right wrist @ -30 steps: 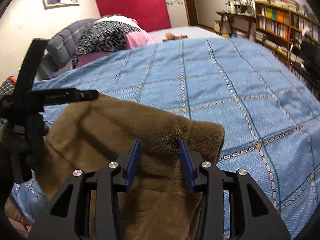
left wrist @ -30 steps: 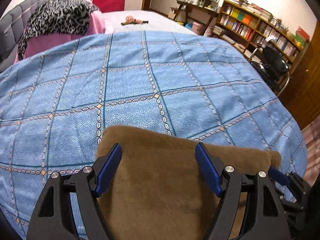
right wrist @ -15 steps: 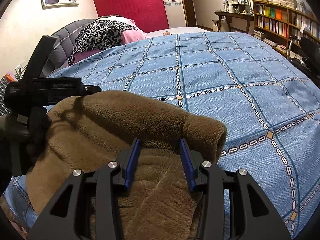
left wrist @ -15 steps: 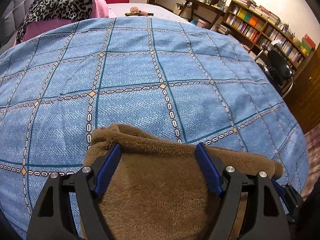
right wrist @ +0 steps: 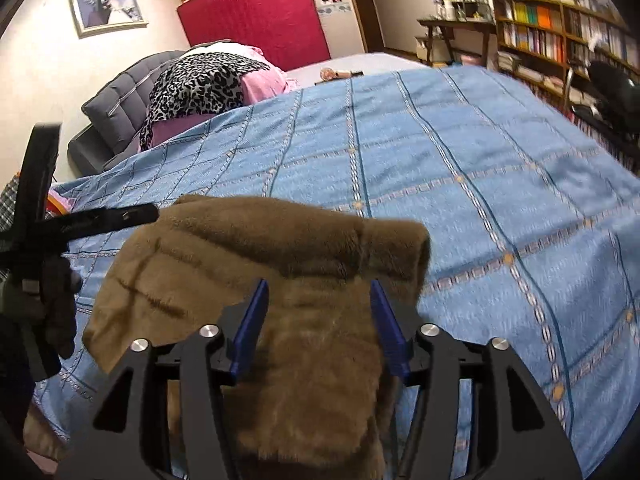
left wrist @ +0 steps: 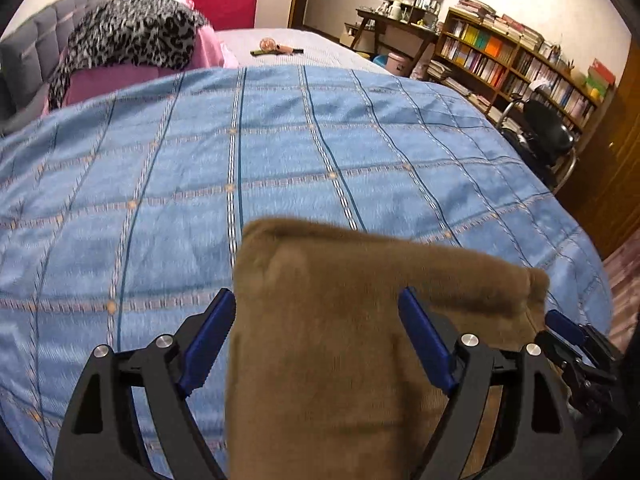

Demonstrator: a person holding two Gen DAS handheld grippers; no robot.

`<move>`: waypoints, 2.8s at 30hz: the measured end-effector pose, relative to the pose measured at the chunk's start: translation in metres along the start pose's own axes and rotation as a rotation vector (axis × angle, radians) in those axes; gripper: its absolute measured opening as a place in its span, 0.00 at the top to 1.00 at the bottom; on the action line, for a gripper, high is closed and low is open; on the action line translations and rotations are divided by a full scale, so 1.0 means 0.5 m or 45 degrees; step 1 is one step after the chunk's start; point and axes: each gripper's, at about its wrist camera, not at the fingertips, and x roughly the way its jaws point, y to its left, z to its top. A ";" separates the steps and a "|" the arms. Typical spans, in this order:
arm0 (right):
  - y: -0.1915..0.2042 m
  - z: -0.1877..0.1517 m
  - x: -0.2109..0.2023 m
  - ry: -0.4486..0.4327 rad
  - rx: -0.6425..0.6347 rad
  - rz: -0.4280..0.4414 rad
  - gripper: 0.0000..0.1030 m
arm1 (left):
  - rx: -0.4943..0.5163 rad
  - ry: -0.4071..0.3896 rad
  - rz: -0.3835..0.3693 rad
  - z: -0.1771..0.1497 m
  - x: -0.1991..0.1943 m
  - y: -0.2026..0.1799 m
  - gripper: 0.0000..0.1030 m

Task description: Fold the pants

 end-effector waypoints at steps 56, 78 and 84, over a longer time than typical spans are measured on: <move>-0.109 0.299 0.135 0.010 0.080 0.361 0.53 | -0.061 -0.081 -0.383 0.160 0.118 0.008 0.40; -0.168 0.317 0.221 -0.055 -0.059 -0.082 0.31 | 0.044 -0.095 -0.045 0.181 0.245 -0.001 0.20; -0.134 0.264 0.196 -0.046 -0.141 -0.213 0.31 | 0.182 -0.210 0.069 0.131 0.180 -0.057 0.20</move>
